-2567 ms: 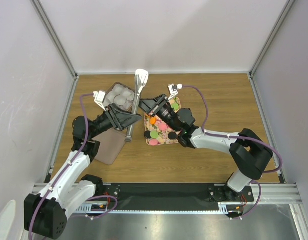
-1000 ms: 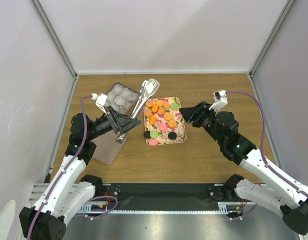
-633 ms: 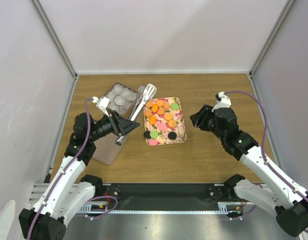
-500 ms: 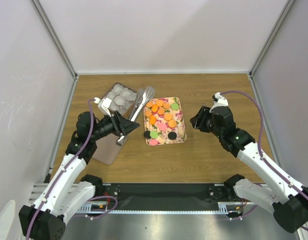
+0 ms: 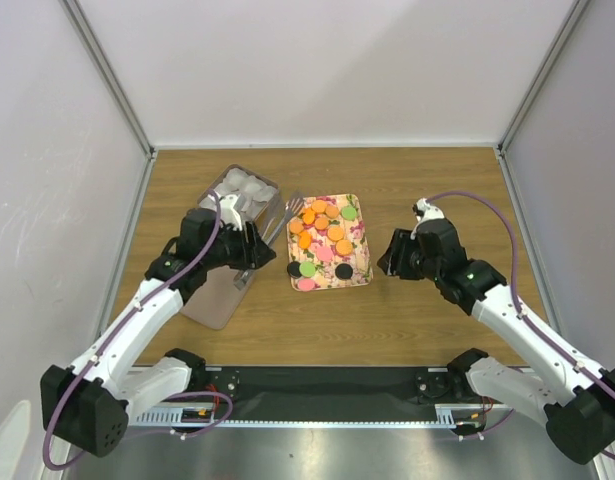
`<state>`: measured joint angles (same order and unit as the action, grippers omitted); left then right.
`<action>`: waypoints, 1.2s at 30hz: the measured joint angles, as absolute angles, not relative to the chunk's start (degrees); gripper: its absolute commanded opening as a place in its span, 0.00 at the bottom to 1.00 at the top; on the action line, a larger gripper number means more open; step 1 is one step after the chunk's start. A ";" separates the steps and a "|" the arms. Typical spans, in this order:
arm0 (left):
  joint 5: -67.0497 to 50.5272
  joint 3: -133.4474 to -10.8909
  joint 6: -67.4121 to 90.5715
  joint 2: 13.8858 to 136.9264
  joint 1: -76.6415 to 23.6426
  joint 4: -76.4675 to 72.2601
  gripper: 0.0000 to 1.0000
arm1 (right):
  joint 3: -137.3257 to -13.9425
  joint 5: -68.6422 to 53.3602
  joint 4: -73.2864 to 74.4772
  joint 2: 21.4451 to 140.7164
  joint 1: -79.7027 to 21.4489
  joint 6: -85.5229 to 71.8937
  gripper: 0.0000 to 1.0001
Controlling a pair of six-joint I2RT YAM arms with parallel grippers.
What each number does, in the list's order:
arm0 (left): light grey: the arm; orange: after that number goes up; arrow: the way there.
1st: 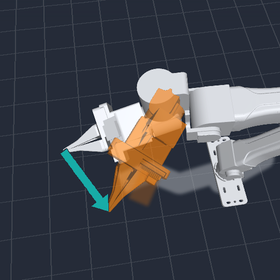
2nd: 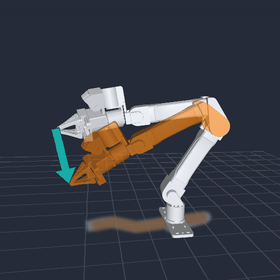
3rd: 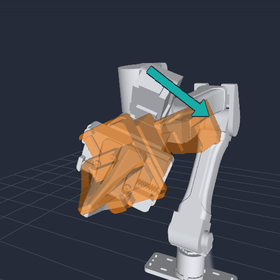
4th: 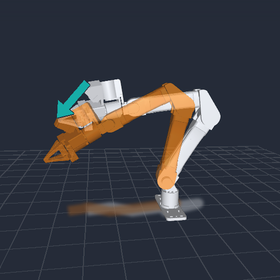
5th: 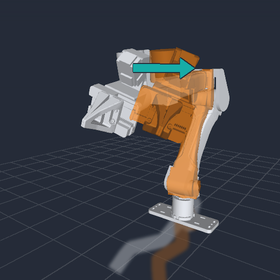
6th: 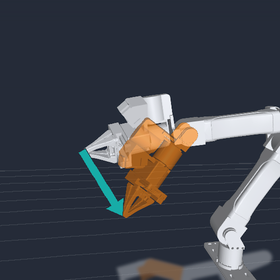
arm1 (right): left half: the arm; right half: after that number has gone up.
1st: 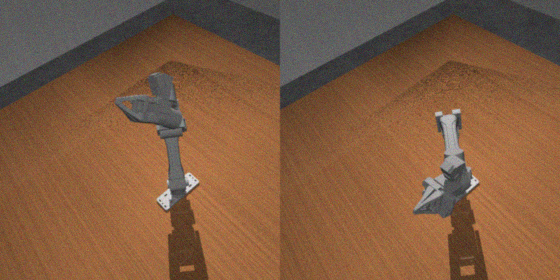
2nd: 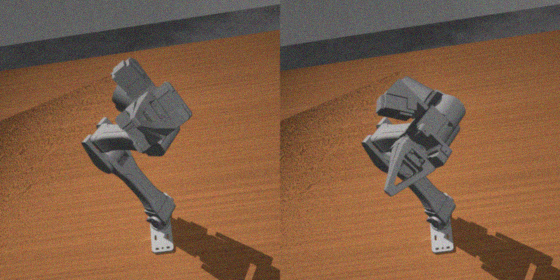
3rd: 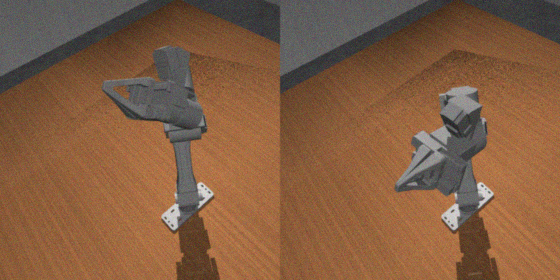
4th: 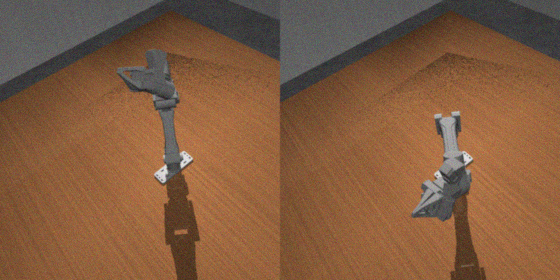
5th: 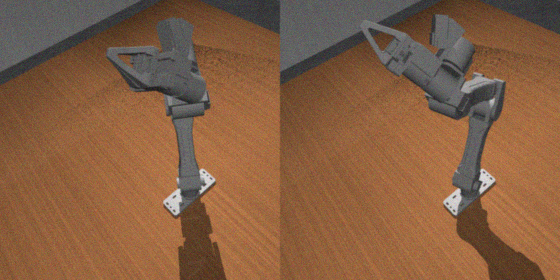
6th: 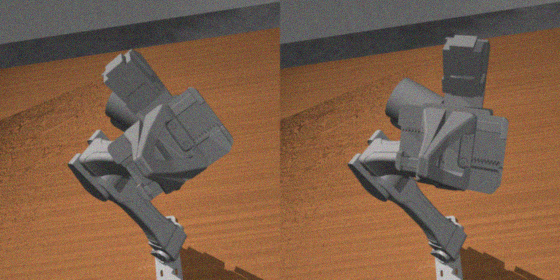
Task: Pack the cookies
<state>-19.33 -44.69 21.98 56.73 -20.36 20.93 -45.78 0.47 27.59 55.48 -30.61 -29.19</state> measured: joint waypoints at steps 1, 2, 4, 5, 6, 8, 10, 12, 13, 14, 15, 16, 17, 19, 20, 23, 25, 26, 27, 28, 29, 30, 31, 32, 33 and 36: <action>-17.87 -44.88 20.95 57.36 -20.95 21.98 0.54 | -45.34 0.32 27.90 55.07 -30.63 -29.06 0.52; -16.69 -44.97 20.25 57.78 -21.47 22.83 0.54 | -44.84 0.12 28.05 54.68 -30.63 -28.99 0.51; -14.55 -45.04 18.92 58.50 -22.83 24.25 0.54 | -44.03 -0.14 28.12 54.30 -30.63 -28.84 0.52; -13.65 -45.06 18.41 58.96 -23.55 24.86 0.54 | -43.64 -0.32 28.12 54.26 -30.63 -28.84 0.51; -12.80 -45.15 17.89 59.46 -24.32 25.39 0.54 | -43.27 -0.40 28.08 54.24 -30.63 -28.82 0.51; -10.44 -45.58 17.23 60.95 -26.22 26.44 0.53 | -42.85 -0.40 28.12 54.24 -30.63 -28.71 0.51; -8.58 -46.54 16.51 62.67 -27.92 27.68 0.53 | -42.76 -0.38 28.03 54.26 -30.63 -28.40 0.52; -6.70 -48.18 16.14 65.01 -29.32 29.06 0.52 | -42.76 0.03 27.99 54.39 -30.61 -28.16 0.51; -5.78 -49.19 15.94 66.30 -29.91 29.74 0.52 | -42.76 0.16 27.99 54.54 -30.52 -28.05 0.51; -4.82 -50.15 15.79 67.57 -30.48 30.22 0.52 | -42.76 0.21 27.94 54.70 -30.52 -27.94 0.51; -3.86 -50.83 15.70 68.53 -30.85 30.55 0.52 | -42.76 0.30 27.97 54.87 -30.46 -27.79 0.51; -2.76 -51.57 15.44 69.52 -31.31 30.96 0.52 | -42.76 0.43 27.94 54.96 -30.39 -27.73 0.51; -1.65 -52.36 15.29 70.59 -31.88 31.33 0.52 | -42.76 0.58 27.97 54.96 -30.28 -27.55 0.51; 0.23 -53.65 14.85 72.49 -33.15 32.16 0.51 | -42.76 0.64 27.92 54.96 -30.13 -27.29 0.51; 0.93 -54.06 14.68 73.19 -33.69 32.40 0.50 | -42.76 0.64 27.90 54.96 -30.06 -27.20 0.51; 2.63 -54.65 14.33 74.72 -35.11 33.21 0.50 | -42.76 0.62 27.88 54.94 -29.82 -26.94 0.51; 3.73 -55.05 14.04 75.79 -36.14 33.87 0.49 | -42.76 0.60 27.88 54.94 -29.65 -26.89 0.52; 4.10 -55.20 13.96 76.23 -36.51 34.04 0.49 | -42.76 0.60 27.86 54.94 -29.54 -26.89 0.52; 4.43 -55.33 13.91 76.73 -36.93 34.20 0.49 | -42.76 0.60 27.81 54.94 -29.43 -26.87 0.52; 4.62 -55.51 13.89 77.21 -37.28 34.37 0.49 | -42.76 0.60 27.77 54.94 -29.34 -26.87 0.51; 4.89 -55.64 13.87 77.60 -37.54 34.54 0.49 | -42.76 0.49 27.70 54.94 -29.21 -26.87 0.51; 5.04 -55.72 13.85 77.91 -37.82 34.65 0.49 | -42.76 0.32 27.62 54.94 -29.10 -26.87 0.51; 5.41 -55.81 13.85 78.17 -38.11 34.79 0.48 | -42.76 0.03 27.53 54.94 -28.97 -26.87 0.51; 5.65 -55.96 13.85 78.46 -38.37 34.94 0.48 | -42.76 -0.14 27.51 54.94 -28.88 -26.87 0.51; 5.89 -56.16 13.80 78.78 -38.65 35.09 0.48 | -42.76 -0.36 27.51 54.92 -28.77 -26.87 0.51; 6.11 -57.19 13.58 79.99 -39.03 35.46 0.48 | -42.74 -0.75 27.51 54.83 -28.60 -26.87 0.51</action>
<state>6.11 -57.19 13.58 79.99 -39.03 35.46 -42.74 -0.75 27.51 54.83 -28.60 -26.87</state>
